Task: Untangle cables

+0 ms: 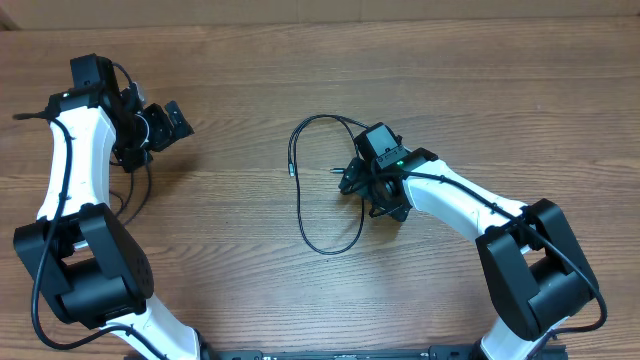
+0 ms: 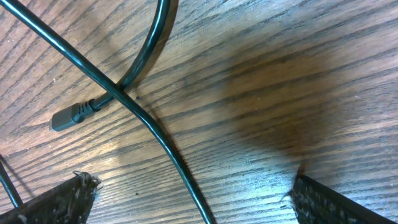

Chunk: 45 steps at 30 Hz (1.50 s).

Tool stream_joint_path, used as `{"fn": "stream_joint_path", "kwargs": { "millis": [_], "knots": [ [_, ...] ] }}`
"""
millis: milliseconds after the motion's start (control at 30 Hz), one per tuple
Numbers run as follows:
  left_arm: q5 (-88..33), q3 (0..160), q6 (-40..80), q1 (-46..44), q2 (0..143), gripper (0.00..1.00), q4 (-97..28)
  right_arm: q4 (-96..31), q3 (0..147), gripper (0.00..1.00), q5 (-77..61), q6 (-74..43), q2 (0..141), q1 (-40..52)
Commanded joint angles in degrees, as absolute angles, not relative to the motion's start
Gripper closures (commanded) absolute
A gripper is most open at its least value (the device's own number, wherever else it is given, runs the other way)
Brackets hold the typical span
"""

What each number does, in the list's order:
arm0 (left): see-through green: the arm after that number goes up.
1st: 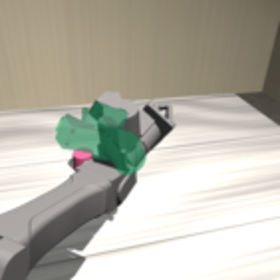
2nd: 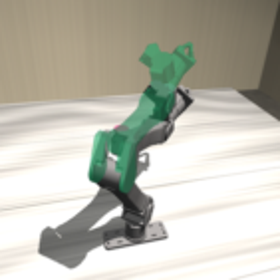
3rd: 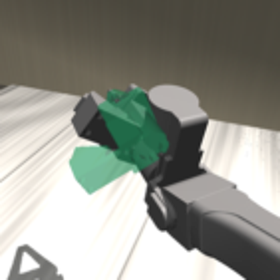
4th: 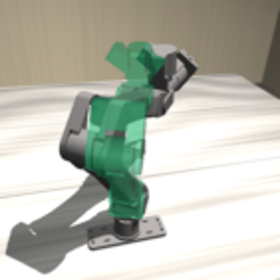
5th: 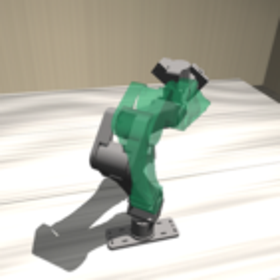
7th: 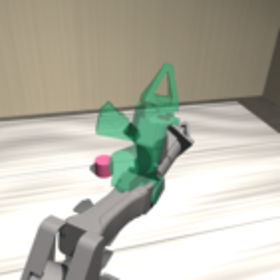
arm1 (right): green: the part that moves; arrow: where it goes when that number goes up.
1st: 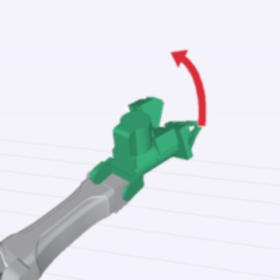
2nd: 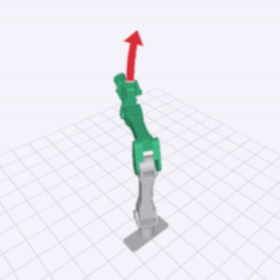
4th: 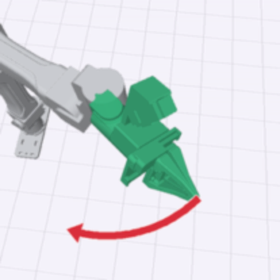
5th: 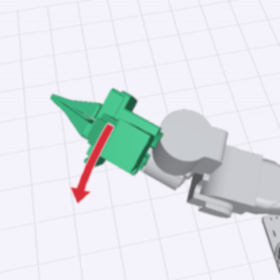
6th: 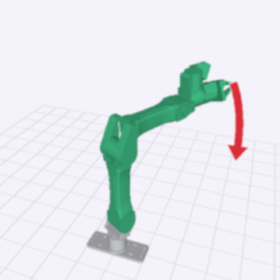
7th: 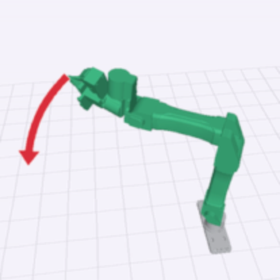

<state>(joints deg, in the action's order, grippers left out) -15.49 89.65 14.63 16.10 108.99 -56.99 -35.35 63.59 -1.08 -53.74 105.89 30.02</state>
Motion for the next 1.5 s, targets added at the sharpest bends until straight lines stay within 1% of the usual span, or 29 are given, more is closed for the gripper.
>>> {"fn": "stream_joint_path", "kwargs": {
  "millis": [0, 1333, 1467],
  "knots": [
    [-16.1, 89.6, 15.0, 15.4, 109.5, 0.0, -56.7, -35.6, 62.6, 0.0, -3.3, -53.9, 108.7, 30.2],
    [-16.1, 89.6, 15.0, 15.4, 109.5, 0.01, -56.7, -34.7, 62.7, 0.0, -3.4, -54.0, 108.7, 30.1],
    [-16.1, 89.6, 15.0, 15.4, 109.5, 0.0, -56.7, -30.2, 62.7, 0.0, -3.3, -53.9, 108.7, 30.2]
  ]
}}
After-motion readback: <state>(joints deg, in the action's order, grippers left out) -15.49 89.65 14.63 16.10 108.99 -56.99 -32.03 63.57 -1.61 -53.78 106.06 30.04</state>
